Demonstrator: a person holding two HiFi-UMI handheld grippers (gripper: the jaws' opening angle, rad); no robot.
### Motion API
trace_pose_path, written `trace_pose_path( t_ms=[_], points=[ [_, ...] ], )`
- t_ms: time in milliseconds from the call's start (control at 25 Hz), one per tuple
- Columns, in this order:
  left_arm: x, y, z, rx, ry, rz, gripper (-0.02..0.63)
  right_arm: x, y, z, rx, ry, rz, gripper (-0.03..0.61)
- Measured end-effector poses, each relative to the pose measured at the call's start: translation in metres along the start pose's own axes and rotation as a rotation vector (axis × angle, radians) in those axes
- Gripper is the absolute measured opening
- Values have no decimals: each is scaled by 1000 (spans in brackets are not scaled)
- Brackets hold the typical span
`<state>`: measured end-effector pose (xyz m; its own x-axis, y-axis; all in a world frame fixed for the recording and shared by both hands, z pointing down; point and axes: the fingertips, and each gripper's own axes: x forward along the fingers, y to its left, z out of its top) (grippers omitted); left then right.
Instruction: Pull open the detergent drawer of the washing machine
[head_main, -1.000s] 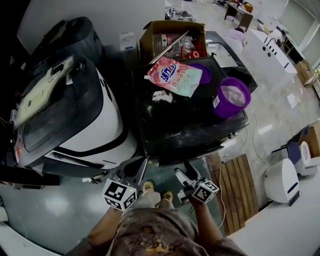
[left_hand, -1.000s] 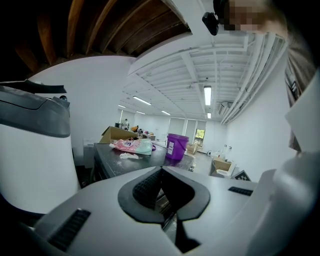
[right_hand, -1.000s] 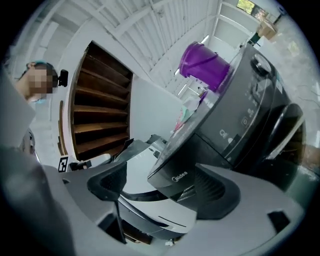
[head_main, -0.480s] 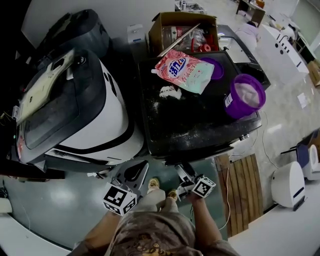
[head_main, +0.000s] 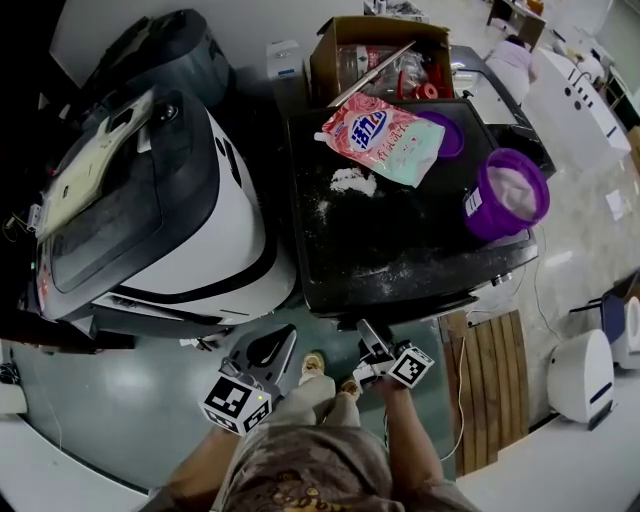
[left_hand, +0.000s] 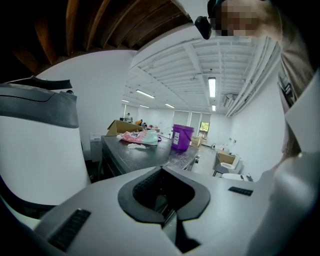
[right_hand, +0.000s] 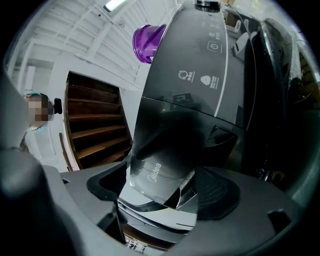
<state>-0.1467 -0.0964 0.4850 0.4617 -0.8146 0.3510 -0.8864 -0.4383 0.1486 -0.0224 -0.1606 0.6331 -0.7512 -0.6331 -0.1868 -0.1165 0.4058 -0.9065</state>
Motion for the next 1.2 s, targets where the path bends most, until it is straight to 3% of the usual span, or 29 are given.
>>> trace_pose_path(
  t_ms=[560, 1200],
  points=[
    [-6, 14, -5, -14, 9, 37, 21, 9, -8, 0, 43, -37, 14, 391],
    [-14, 11, -7, -17, 5, 24, 21, 5, -8, 1, 61, -84, 25, 354]
  ],
)
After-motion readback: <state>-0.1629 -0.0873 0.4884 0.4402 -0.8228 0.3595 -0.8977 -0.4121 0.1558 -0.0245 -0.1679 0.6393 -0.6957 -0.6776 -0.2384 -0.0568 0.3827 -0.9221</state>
